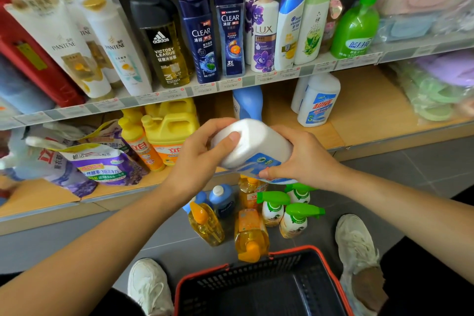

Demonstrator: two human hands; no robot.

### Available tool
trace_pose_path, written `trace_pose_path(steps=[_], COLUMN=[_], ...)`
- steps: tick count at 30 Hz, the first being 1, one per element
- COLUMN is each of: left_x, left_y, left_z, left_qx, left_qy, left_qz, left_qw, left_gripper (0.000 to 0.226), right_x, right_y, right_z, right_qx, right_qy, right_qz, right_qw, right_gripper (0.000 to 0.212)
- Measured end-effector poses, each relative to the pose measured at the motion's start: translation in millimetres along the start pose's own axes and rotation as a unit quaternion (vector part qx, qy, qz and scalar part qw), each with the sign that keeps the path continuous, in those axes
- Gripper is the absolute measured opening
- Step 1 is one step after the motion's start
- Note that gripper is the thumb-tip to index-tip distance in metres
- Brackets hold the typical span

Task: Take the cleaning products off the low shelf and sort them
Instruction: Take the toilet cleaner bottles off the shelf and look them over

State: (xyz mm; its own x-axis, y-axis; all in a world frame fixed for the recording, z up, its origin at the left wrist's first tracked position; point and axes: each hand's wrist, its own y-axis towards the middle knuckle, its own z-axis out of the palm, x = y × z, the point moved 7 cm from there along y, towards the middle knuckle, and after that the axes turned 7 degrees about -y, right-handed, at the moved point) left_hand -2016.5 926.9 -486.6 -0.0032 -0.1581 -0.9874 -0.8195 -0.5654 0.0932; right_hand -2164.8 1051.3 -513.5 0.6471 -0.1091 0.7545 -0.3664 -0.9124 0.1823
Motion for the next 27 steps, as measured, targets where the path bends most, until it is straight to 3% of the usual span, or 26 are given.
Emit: trace_pose_path(steps=[3, 5, 10, 20, 27], left_x=[8.5, 7.9, 6.0, -13.1, -19.3], left_y=[0.9, 2.1, -0.7, -14.6, -14.7], left_z=[-4.7, -8.7, -13.7, 5.5, -9.2], left_qx=[-0.013, -0.028, -0.052, 0.066, -0.066], left_qy=[-0.062, -0.077, -0.071, 0.0, 0.04], left_qz=[-0.044, -0.034, 0.008, 0.137, 0.195], left_qw=[0.997, 0.996, 0.996, 0.988, 0.978], left_gripper=[0.038, 0.029, 0.034, 0.039, 0.029], right_x=[0.7, 1.8, 4.9, 0.2, -5.5], right_y=[-2.1, -3.4, -4.9, -4.0, -1.4], right_z=[-3.7, -4.6, -7.0, -11.4, -8.1], right_qx=[-0.032, -0.043, -0.053, -0.064, -0.048], right_qy=[0.02, 0.022, 0.041, 0.071, 0.122], right_qz=[0.0, 0.0, 0.0, 0.01, 0.054], right_qw=[0.999, 0.999, 0.998, 0.995, 0.99], right_gripper=[0.067, 0.067, 0.063, 0.068, 0.066])
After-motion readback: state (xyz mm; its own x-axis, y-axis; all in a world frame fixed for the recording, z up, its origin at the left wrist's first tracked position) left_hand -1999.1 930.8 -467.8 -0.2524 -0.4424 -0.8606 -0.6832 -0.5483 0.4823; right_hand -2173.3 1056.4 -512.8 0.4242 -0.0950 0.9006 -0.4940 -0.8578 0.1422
